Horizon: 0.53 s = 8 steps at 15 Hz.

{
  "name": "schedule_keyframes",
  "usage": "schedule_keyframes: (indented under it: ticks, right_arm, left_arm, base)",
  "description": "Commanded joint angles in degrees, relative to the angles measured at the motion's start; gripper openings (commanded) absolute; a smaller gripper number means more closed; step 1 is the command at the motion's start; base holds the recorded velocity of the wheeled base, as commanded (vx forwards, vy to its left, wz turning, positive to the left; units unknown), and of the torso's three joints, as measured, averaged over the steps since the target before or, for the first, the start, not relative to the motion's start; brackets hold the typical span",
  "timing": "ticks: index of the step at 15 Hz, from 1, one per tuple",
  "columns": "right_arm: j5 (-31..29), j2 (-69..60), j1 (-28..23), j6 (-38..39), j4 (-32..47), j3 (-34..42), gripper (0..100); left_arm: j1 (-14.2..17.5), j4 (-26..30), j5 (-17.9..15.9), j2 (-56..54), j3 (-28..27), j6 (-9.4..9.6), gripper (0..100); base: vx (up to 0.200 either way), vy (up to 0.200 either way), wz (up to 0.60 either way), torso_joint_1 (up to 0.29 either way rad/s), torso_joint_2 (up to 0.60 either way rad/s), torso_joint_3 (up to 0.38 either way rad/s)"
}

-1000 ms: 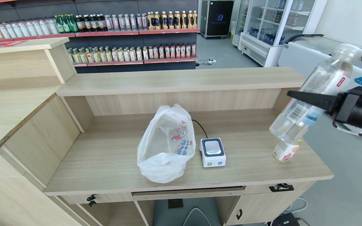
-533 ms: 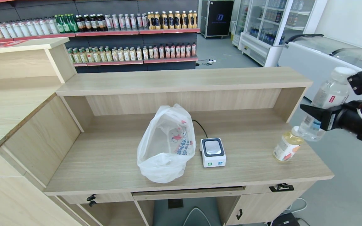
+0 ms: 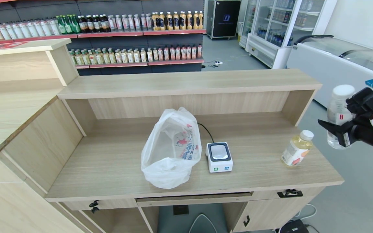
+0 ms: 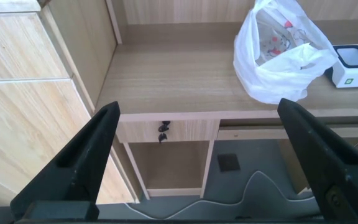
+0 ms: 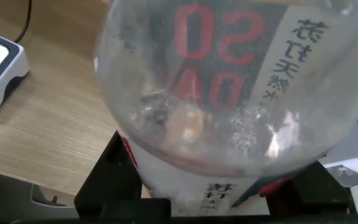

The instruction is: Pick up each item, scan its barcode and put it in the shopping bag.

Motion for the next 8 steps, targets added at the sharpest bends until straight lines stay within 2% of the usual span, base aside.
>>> schedule_keyframes:
  ticks: [1, 2, 6, 8]
  right_arm:
    - [0.0, 0.4, -0.2, -2.8, -0.6, 0.3, 0]
    - [0.0, 0.4, -0.2, -5.4, -1.4, 0.8, 0]
    - [1.9, 4.2, 1.1, -7.9, -9.7, 1.5, 0]
    - [10.3, 8.6, 1.1, -8.4, -11.3, -0.2, 0]
  left_arm:
    - [0.0, 0.0, 0.0, 0.0, 0.0, 0.00, 100]
    - [0.0, 0.0, 0.0, 0.0, 0.0, 0.00, 100]
    - [0.0, 0.0, 0.0, 0.0, 0.0, 0.00, 100]
    - [0.0, 0.0, 0.0, 0.0, 0.0, 0.00, 100]
  base:
    - [0.000, 0.000, 0.60, 0.002, 0.00, 0.007]
    - [0.000, 0.000, 0.60, 0.002, 0.00, -0.002]
    - [0.000, 0.000, 0.60, 0.000, 0.00, 0.005]
    - [0.000, 0.000, 0.00, 0.000, 0.00, 0.000]
